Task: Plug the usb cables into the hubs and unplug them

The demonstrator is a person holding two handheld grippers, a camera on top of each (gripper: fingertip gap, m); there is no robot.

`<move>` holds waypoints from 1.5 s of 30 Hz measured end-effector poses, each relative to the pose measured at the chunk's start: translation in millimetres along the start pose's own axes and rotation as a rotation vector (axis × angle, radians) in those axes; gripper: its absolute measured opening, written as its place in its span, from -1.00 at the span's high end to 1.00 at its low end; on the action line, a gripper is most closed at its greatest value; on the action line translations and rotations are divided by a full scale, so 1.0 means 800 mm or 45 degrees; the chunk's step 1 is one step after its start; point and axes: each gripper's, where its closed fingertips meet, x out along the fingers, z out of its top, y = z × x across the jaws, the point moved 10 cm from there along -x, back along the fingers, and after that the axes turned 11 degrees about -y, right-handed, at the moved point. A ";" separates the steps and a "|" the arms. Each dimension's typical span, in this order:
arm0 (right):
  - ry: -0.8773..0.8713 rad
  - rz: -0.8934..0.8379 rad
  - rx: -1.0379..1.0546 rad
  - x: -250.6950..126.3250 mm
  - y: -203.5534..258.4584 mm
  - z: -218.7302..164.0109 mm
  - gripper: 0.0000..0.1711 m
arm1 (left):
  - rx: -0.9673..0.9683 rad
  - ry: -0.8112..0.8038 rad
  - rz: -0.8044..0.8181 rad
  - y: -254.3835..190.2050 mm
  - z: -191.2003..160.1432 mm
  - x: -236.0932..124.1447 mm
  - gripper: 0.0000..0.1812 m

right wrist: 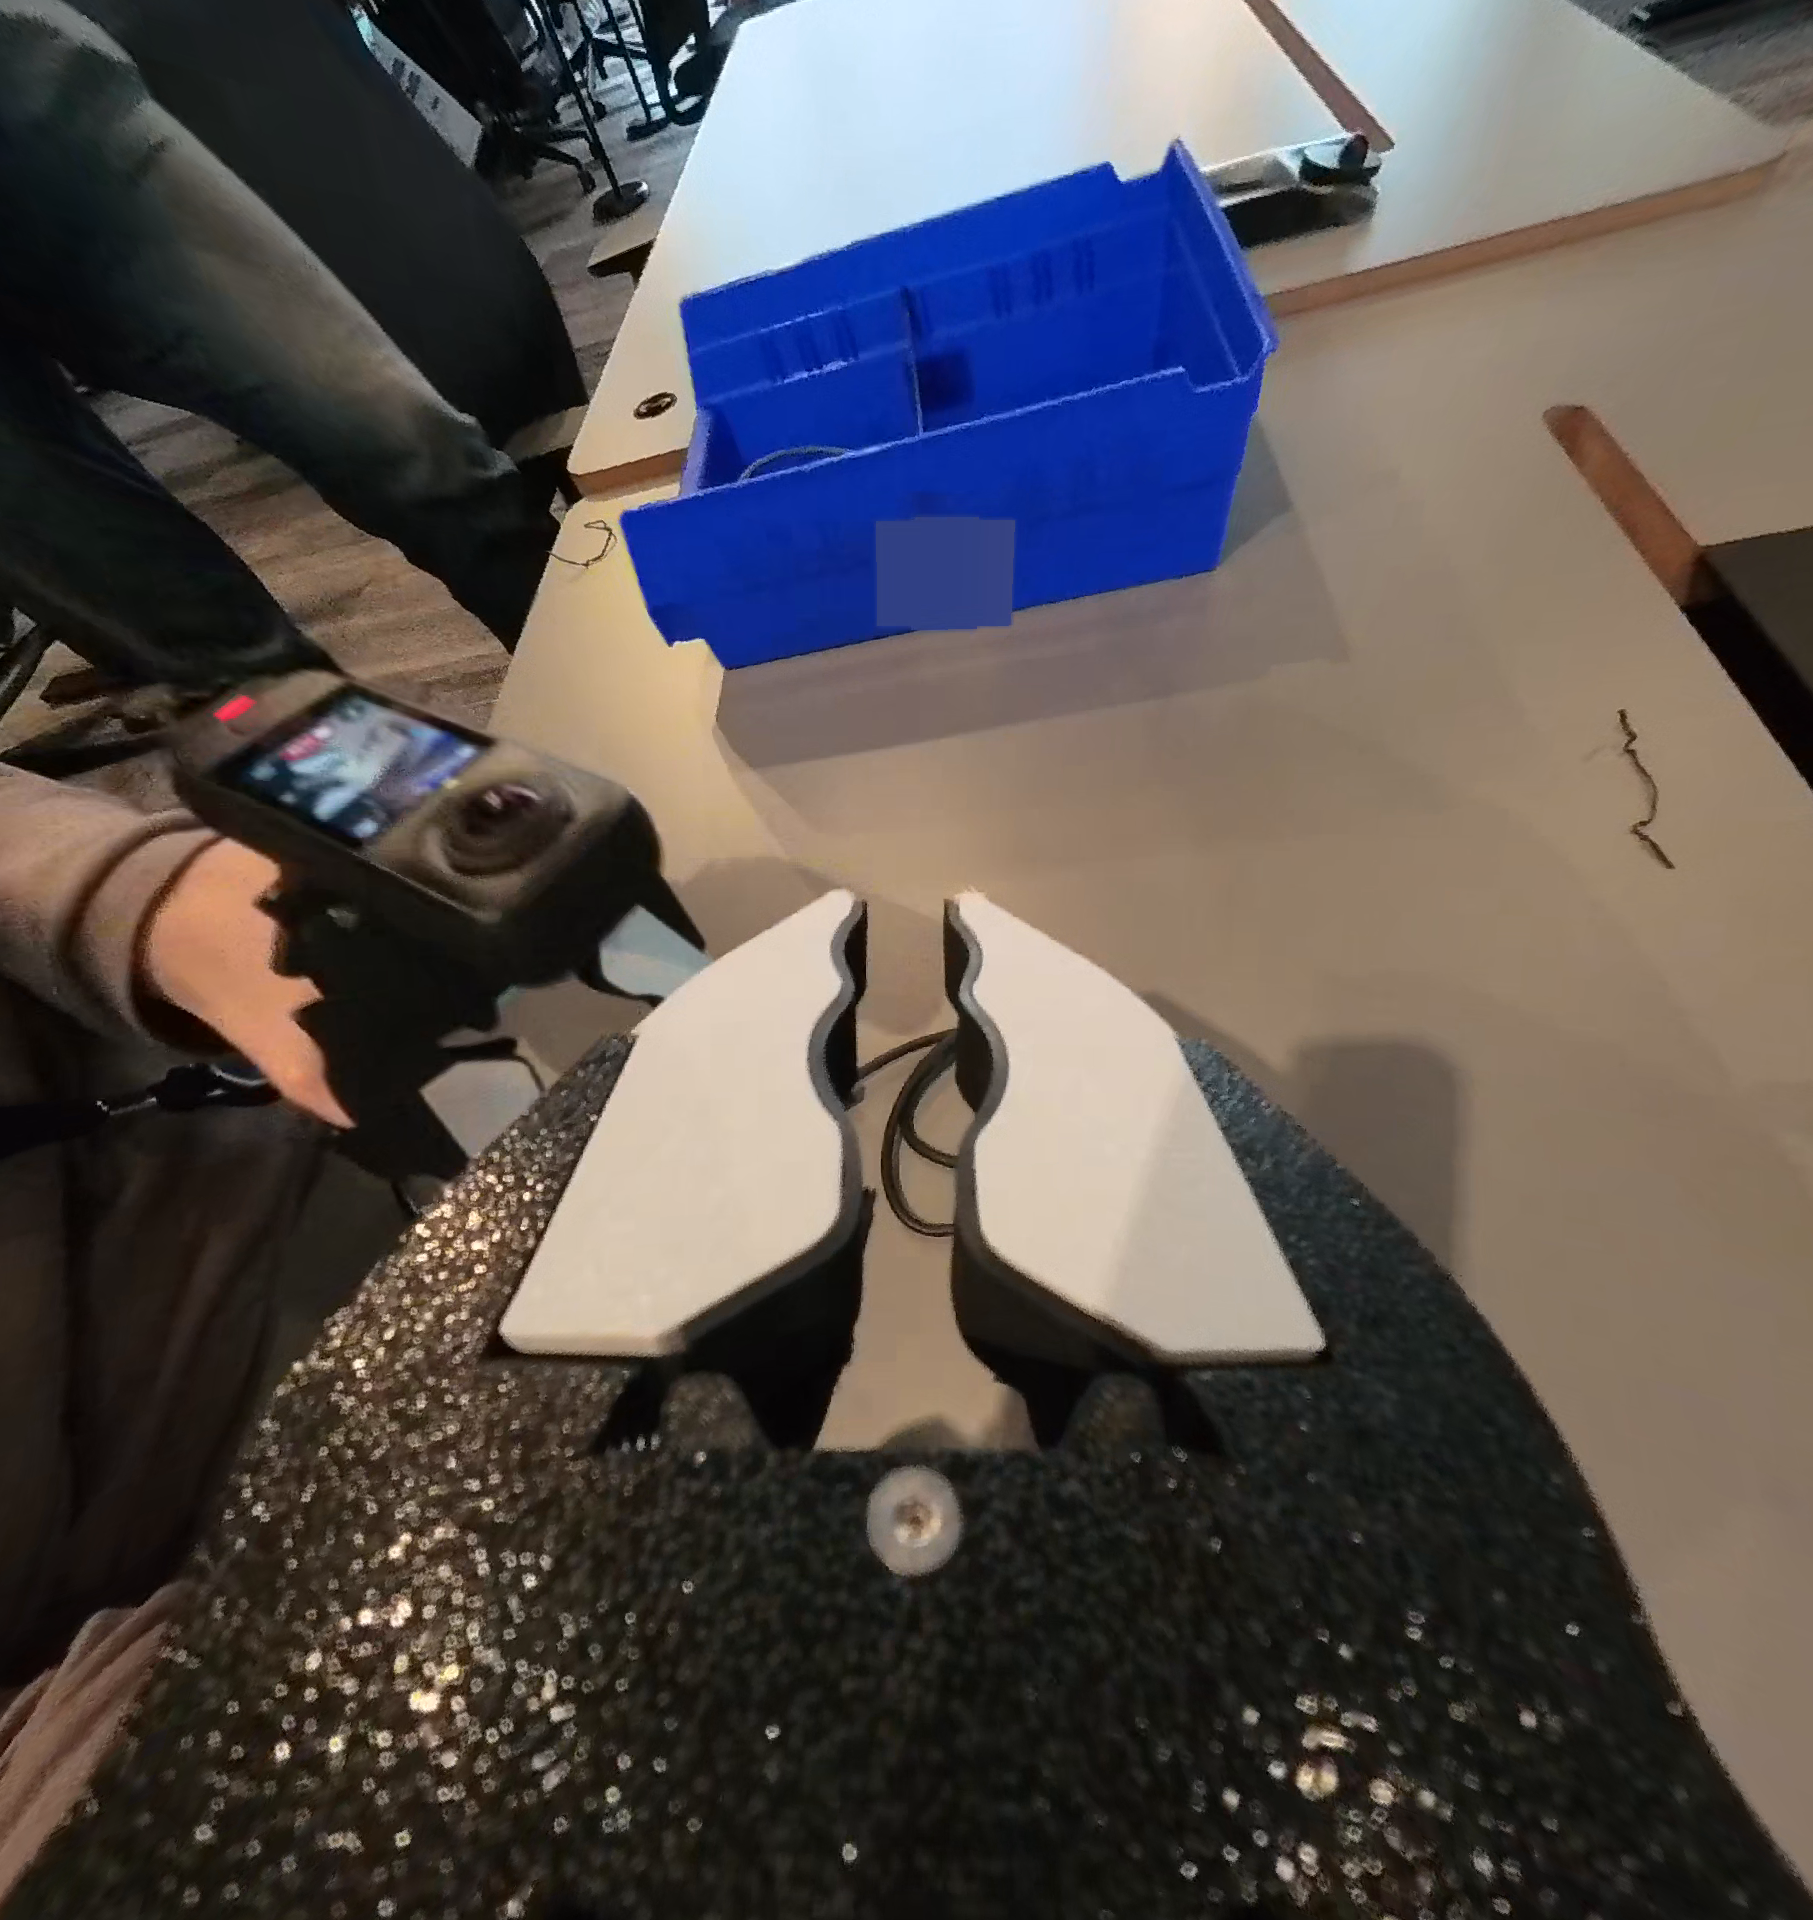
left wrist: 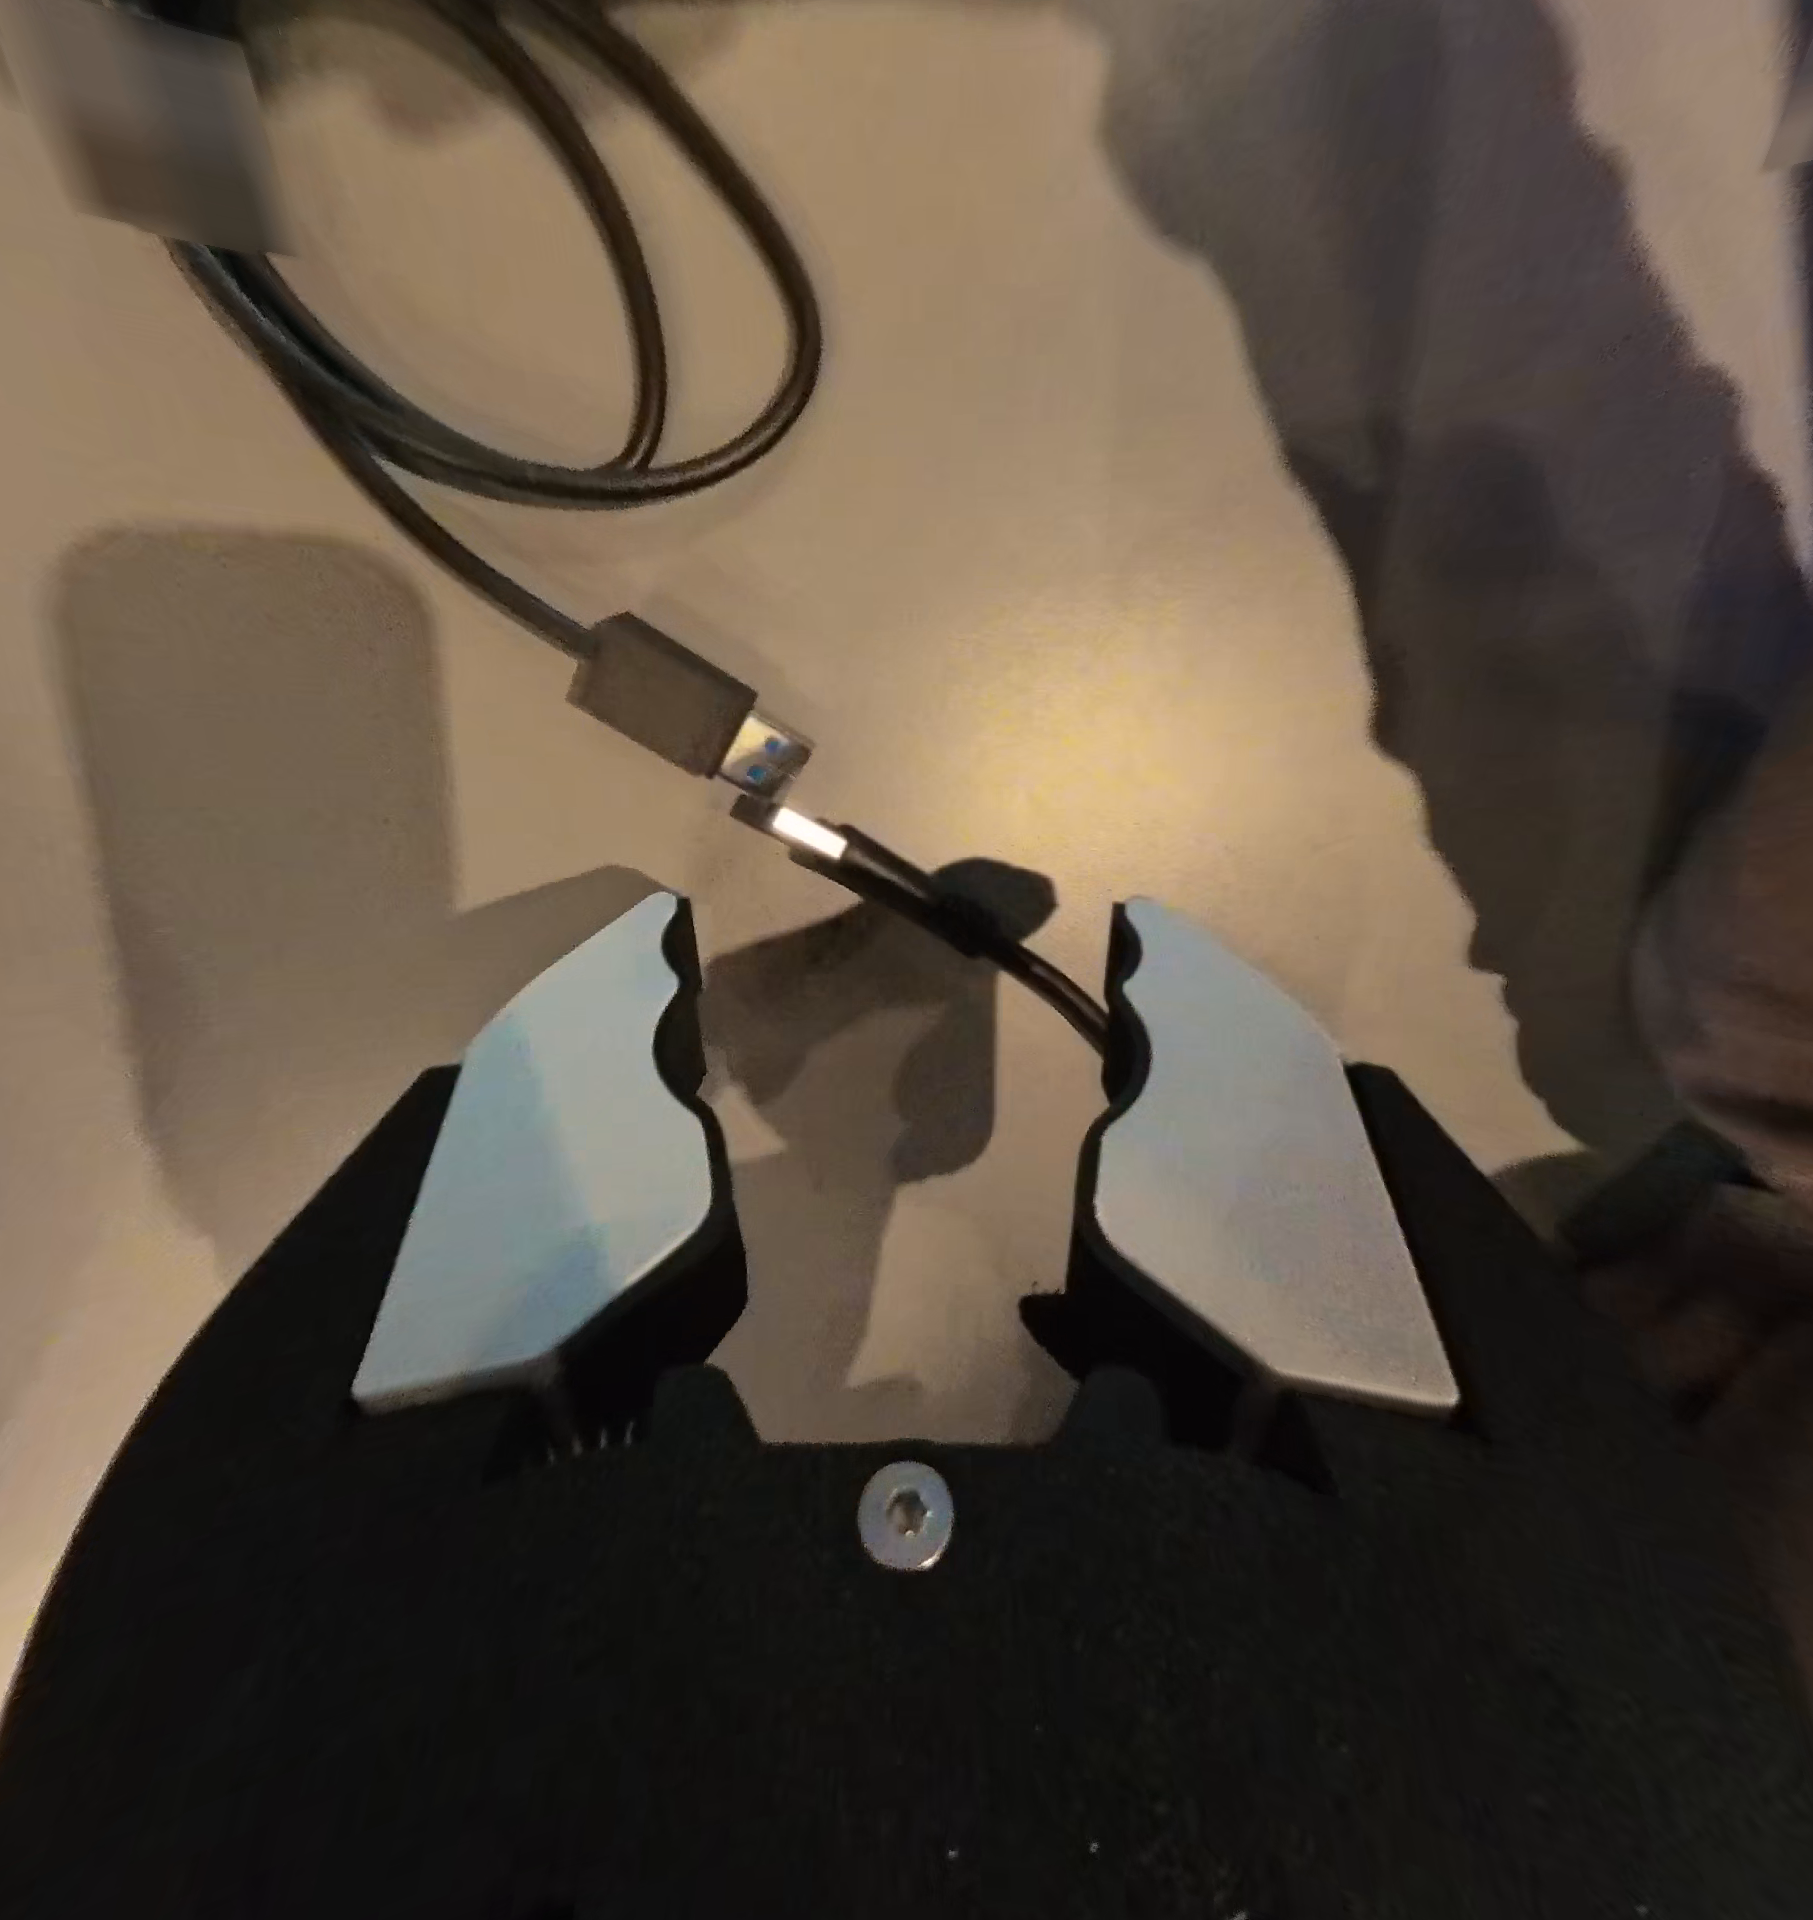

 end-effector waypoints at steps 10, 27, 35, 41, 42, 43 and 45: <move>-0.029 0.039 0.000 -0.003 -0.001 -0.002 0.88 | 0.149 0.055 0.088 -0.002 -0.007 0.004 0.70; 0.123 0.840 -0.056 0.097 0.037 -0.022 0.66 | 0.308 -0.524 -0.302 0.072 -0.027 -0.106 0.89; 0.191 0.936 -0.168 0.131 0.068 -0.017 0.80 | 0.397 -0.666 -0.409 0.070 -0.026 -0.142 0.89; 0.071 0.910 -0.303 0.122 0.078 0.000 0.90 | 0.405 -0.851 -0.373 0.069 -0.022 -0.156 0.87; 0.000 0.915 -0.319 0.117 0.078 0.004 0.90 | 0.401 -0.923 -0.357 0.069 -0.021 -0.158 0.66; -0.076 0.920 -0.336 0.112 0.077 0.009 0.90 | 0.401 -0.965 -0.355 0.068 -0.019 -0.159 0.51; -0.193 0.924 -0.376 0.103 0.077 0.015 0.91 | 0.429 -1.035 -0.333 0.065 -0.016 -0.160 0.46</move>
